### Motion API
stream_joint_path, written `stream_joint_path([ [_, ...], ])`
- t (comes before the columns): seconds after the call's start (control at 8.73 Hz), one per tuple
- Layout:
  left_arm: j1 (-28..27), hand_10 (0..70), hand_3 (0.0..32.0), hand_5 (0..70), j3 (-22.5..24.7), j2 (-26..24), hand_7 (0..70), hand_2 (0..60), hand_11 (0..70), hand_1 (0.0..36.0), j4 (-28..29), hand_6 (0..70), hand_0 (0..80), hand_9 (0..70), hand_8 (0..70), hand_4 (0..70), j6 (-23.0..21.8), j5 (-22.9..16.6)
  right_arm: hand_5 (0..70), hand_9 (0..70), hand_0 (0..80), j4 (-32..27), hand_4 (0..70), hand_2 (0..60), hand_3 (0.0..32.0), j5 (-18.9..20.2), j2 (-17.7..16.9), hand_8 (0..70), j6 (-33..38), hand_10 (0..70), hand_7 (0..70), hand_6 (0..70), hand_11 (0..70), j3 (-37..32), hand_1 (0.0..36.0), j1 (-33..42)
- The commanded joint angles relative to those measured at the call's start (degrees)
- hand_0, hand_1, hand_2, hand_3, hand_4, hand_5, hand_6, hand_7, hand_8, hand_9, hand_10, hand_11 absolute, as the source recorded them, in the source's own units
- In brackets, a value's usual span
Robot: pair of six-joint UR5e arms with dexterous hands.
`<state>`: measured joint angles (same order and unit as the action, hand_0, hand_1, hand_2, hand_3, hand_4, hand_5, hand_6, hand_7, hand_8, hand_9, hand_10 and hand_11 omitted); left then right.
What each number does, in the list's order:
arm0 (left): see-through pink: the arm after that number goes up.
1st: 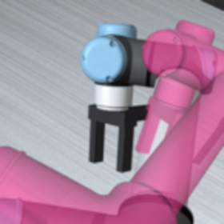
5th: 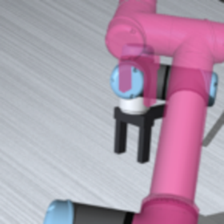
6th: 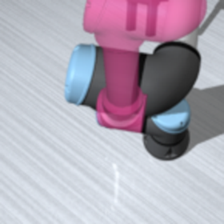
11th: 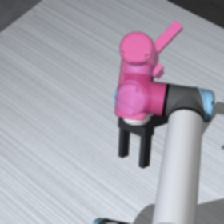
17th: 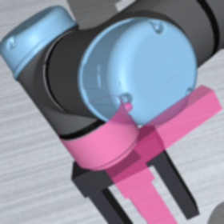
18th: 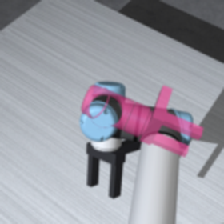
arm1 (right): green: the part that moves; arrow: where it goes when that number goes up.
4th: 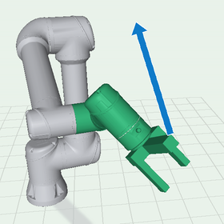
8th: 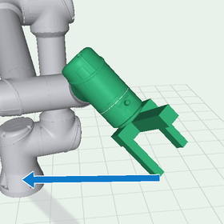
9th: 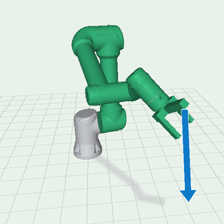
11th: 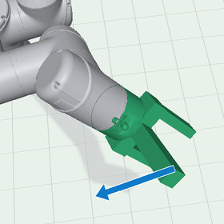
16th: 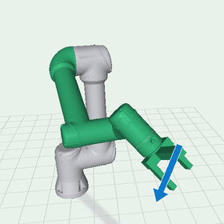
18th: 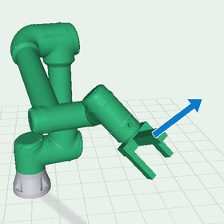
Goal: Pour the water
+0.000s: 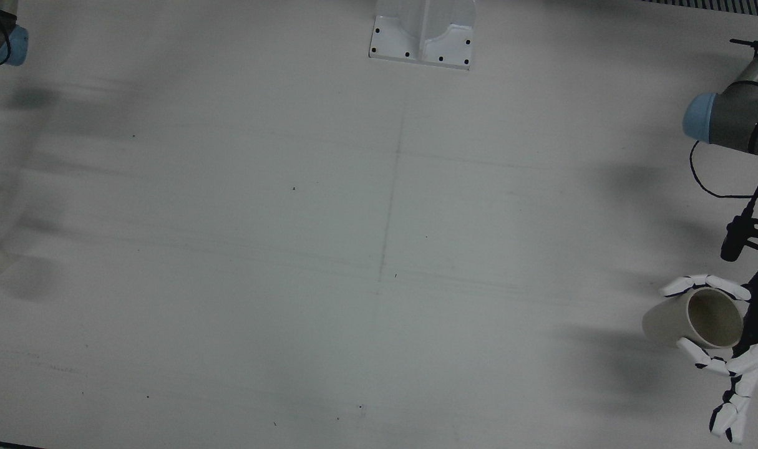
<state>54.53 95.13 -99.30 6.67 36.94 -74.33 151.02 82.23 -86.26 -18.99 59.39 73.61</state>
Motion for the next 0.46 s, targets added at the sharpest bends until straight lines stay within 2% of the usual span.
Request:
stream_joint_path([
  [0.0, 0.1, 2.6, 0.0, 50.2, 3.0, -1.7, 7.6, 60.0, 5.8, 36.0, -3.6, 6.5, 46.7, 1.6, 1.1, 35.7, -0.2, 2.5, 8.4, 4.8, 52.5, -5.8, 5.0, 10.7, 0.0, 0.0, 2.9, 2.0, -2.0, 0.0, 4.5, 2.7, 1.6, -7.7, 20.8, -1.0],
  [0.34, -0.1, 2.5, 0.0, 50.0, 2.6, -2.0, 7.6, 60.0, 5.7, 36.0, -3.3, 6.5, 46.8, 1.4, 1.0, 35.9, 0.0, 3.4, 3.2, 1.9, 51.4, -5.8, 4.0, 5.8, 0.0, -0.1, 4.6, 0.7, -6.8, 0.0, 0.1, 0.6, 0.0, -7.7, 18.7, -3.2],
])
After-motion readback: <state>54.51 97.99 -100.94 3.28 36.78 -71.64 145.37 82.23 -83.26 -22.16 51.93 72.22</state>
